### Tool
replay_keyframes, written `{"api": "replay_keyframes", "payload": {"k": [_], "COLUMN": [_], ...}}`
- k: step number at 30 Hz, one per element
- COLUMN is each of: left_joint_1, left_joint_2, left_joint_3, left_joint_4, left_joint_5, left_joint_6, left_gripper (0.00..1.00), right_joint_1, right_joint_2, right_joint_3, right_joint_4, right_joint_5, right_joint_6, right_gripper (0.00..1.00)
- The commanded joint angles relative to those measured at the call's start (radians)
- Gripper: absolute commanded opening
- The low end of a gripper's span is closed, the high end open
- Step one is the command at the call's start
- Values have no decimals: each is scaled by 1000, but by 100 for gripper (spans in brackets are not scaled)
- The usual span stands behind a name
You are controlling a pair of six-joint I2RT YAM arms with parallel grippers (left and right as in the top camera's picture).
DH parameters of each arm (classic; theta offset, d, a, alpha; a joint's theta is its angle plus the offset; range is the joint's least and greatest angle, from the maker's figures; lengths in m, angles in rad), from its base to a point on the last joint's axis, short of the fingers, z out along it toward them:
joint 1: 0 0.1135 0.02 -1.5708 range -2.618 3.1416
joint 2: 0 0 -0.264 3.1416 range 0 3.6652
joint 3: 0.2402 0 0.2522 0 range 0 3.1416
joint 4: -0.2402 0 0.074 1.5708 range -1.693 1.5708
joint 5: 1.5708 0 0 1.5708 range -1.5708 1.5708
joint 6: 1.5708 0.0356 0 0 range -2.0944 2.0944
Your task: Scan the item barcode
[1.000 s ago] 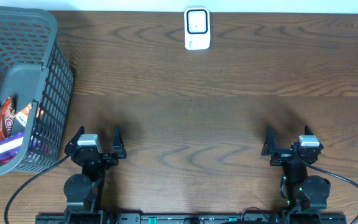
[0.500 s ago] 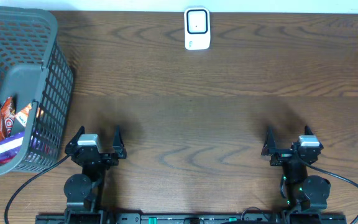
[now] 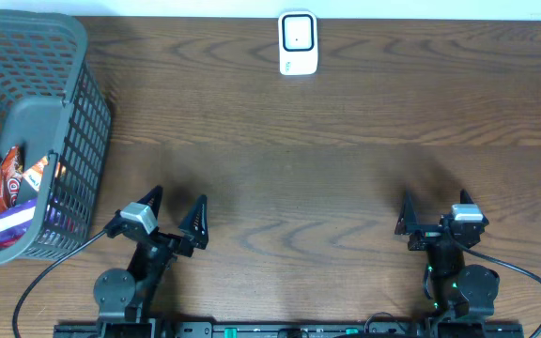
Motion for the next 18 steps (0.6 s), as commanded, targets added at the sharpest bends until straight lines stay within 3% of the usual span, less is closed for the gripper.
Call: {"api": "replay_keyframes", "payload": {"k": [1,10,18], "left_joint_1": [5,5,5], "left_joint_2": [-6,129,532], "left_joint_3": [42,207,519], "left_joint_4": [39,31,-149], "left_joint_5": [89,88,93], "left_joint_6": [-125,-113,26], "left_gripper": [98,98,98], "right_joint_1": [-6,-6,-5], "right_joint_2": [0,1,1], "right_joint_3": [-2,-2,-2], "right_joint_4": [-4,-4,-4], "right_joint_5": [-2,-2,-2], "right_joint_6": [7,7,7], "right_gripper": [99,99,99]}}
